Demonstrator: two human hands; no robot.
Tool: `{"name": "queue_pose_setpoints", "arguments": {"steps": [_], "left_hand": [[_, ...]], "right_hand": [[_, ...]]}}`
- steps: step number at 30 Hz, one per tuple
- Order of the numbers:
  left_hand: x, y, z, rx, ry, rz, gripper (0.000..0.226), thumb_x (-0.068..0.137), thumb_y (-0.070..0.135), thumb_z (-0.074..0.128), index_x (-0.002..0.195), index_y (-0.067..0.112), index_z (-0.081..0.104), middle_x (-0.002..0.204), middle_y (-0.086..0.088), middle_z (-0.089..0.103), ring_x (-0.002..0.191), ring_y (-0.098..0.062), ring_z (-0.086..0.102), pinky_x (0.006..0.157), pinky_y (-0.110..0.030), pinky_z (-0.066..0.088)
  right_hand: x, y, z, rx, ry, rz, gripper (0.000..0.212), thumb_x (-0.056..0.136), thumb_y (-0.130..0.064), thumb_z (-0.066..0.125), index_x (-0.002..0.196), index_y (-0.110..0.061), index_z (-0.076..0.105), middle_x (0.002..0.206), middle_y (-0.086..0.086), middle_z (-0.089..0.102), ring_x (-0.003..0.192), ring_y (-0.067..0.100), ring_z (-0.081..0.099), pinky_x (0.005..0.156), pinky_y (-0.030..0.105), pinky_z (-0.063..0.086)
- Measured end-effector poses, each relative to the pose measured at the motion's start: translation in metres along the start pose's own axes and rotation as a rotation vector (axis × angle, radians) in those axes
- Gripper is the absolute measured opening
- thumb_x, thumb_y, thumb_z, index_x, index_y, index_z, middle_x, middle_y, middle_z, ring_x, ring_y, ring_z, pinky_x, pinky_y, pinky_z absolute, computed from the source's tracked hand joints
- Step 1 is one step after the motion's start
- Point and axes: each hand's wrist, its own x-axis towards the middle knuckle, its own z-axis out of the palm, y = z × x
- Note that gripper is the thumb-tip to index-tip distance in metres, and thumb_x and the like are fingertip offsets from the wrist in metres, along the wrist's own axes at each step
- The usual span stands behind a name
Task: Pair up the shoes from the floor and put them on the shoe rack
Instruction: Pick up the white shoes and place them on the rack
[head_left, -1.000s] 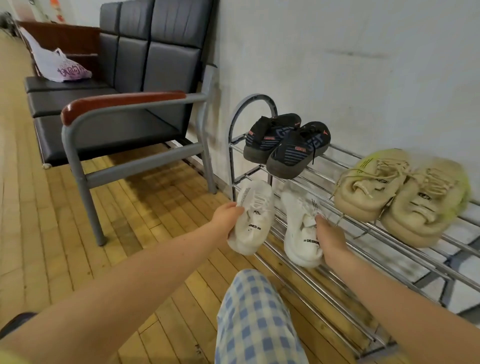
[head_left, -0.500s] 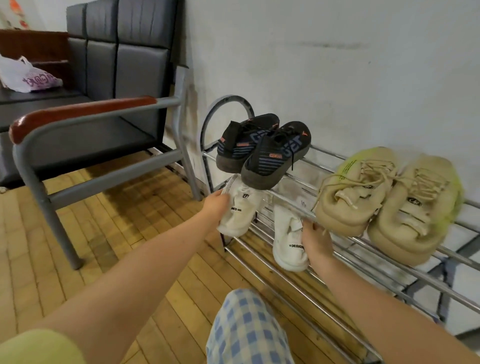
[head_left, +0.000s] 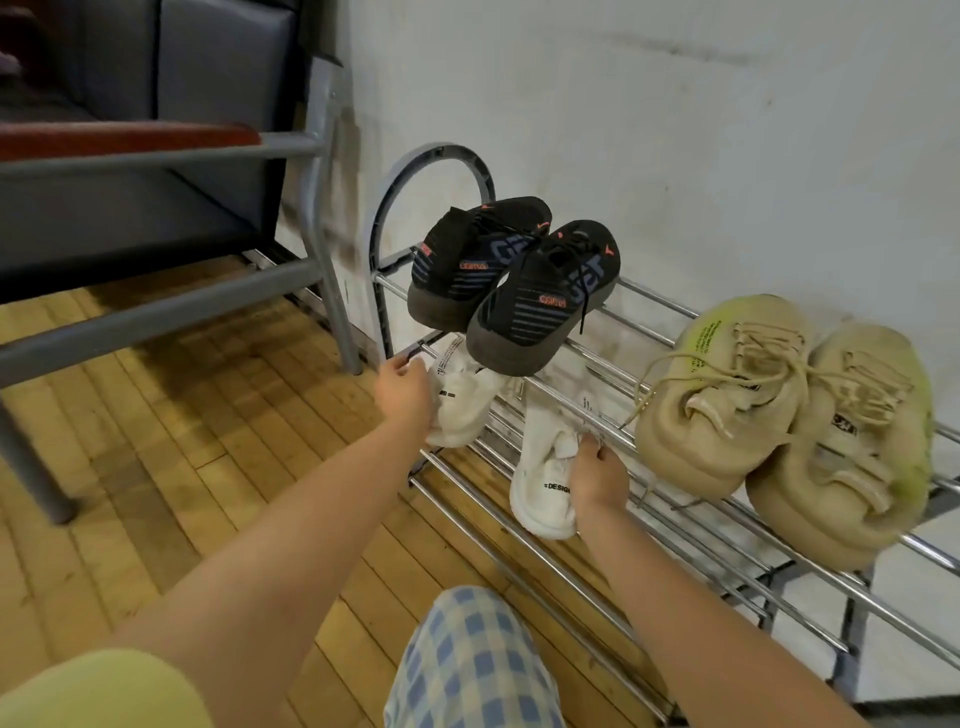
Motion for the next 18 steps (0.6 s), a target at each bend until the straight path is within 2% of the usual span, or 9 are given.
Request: {"name": "queue_pose_setpoints", "arguments": {"steps": [1, 3, 5, 6, 8, 10, 12, 14, 18], "left_hand": [[0.0, -0.004, -0.003, -0.047, 0.06, -0.025, 0.045, 0.089, 0.024, 0.05, 0.133, 0.012, 0.049, 0.127, -0.015, 0.057, 0.112, -0.035, 0.056, 0.094, -0.042, 0.049], [-0.009, -0.013, -0.01, -0.116, 0.069, -0.095, 0.05, 0.091, 0.035, 0.048, 0.137, 0.016, 0.043, 0.13, -0.007, 0.053, 0.115, -0.028, 0.053, 0.088, -0.037, 0.044], [-0.021, -0.026, -0.015, -0.277, -0.094, -0.233, 0.051, 0.091, 0.047, 0.046, 0.135, 0.02, 0.047, 0.129, -0.006, 0.057, 0.112, -0.027, 0.057, 0.086, -0.038, 0.048], [-0.029, -0.033, -0.018, -0.359, -0.202, -0.311, 0.053, 0.09, 0.053, 0.045, 0.132, 0.021, 0.05, 0.128, -0.007, 0.06, 0.111, -0.028, 0.059, 0.091, -0.042, 0.049], [-0.04, -0.047, -0.02, -0.476, -0.369, -0.414, 0.061, 0.087, 0.062, 0.044, 0.132, 0.021, 0.052, 0.13, -0.009, 0.059, 0.113, -0.03, 0.059, 0.102, -0.05, 0.041], [-0.046, -0.055, -0.018, -0.532, -0.479, -0.434, 0.063, 0.089, 0.063, 0.038, 0.13, 0.018, 0.054, 0.127, -0.014, 0.058, 0.094, -0.024, 0.063, 0.101, -0.052, 0.04], [-0.052, -0.052, -0.015, -0.538, -0.513, -0.447, 0.052, 0.094, 0.055, 0.034, 0.121, 0.017, 0.059, 0.112, -0.013, 0.062, 0.068, -0.021, 0.059, 0.085, -0.048, 0.047], [-0.057, -0.045, -0.01, -0.484, -0.51, -0.462, 0.038, 0.095, 0.046, 0.039, 0.106, 0.018, 0.063, 0.095, -0.008, 0.061, 0.069, -0.021, 0.054, 0.072, -0.04, 0.048], [-0.056, -0.041, -0.004, -0.273, -0.499, -0.419, 0.037, 0.096, 0.046, 0.035, 0.106, 0.019, 0.058, 0.088, -0.006, 0.055, 0.067, -0.017, 0.047, 0.076, -0.038, 0.048]], "right_hand": [[0.0, 0.0, -0.001, 0.004, -0.005, -0.003, 0.044, 0.099, -0.032, 0.038, 0.133, -0.01, 0.054, 0.134, 0.013, 0.056, 0.121, 0.032, 0.051, 0.09, 0.03, 0.036], [-0.003, -0.001, -0.002, 0.019, -0.012, -0.002, 0.044, 0.099, -0.032, 0.038, 0.133, -0.01, 0.054, 0.135, 0.012, 0.055, 0.122, 0.032, 0.05, 0.087, 0.028, 0.034], [-0.005, -0.002, -0.003, 0.032, -0.016, 0.008, 0.044, 0.098, -0.033, 0.038, 0.133, -0.011, 0.054, 0.135, 0.012, 0.056, 0.121, 0.032, 0.051, 0.091, 0.031, 0.037], [-0.007, -0.003, -0.003, 0.041, -0.017, 0.012, 0.045, 0.098, -0.034, 0.039, 0.133, -0.012, 0.054, 0.135, 0.011, 0.056, 0.121, 0.032, 0.051, 0.094, 0.033, 0.038], [-0.01, -0.005, -0.003, 0.054, -0.023, 0.019, 0.046, 0.096, -0.037, 0.039, 0.134, -0.014, 0.053, 0.135, 0.01, 0.056, 0.121, 0.033, 0.051, 0.1, 0.038, 0.041], [-0.013, -0.006, -0.003, 0.069, -0.036, 0.035, 0.047, 0.095, -0.039, 0.04, 0.134, -0.016, 0.053, 0.135, 0.01, 0.057, 0.12, 0.033, 0.052, 0.102, 0.044, 0.042], [-0.015, -0.008, -0.003, 0.07, -0.035, 0.043, 0.047, 0.095, -0.04, 0.041, 0.132, -0.014, 0.054, 0.133, 0.011, 0.058, 0.119, 0.034, 0.052, 0.102, 0.044, 0.041], [-0.017, -0.009, -0.005, 0.077, -0.032, 0.044, 0.046, 0.096, -0.038, 0.041, 0.131, -0.012, 0.055, 0.132, 0.012, 0.058, 0.119, 0.034, 0.052, 0.101, 0.041, 0.041], [-0.022, -0.011, -0.007, 0.055, -0.03, 0.042, 0.045, 0.098, -0.034, 0.039, 0.131, -0.007, 0.055, 0.131, 0.014, 0.059, 0.119, 0.034, 0.053, 0.097, 0.036, 0.041]]}}
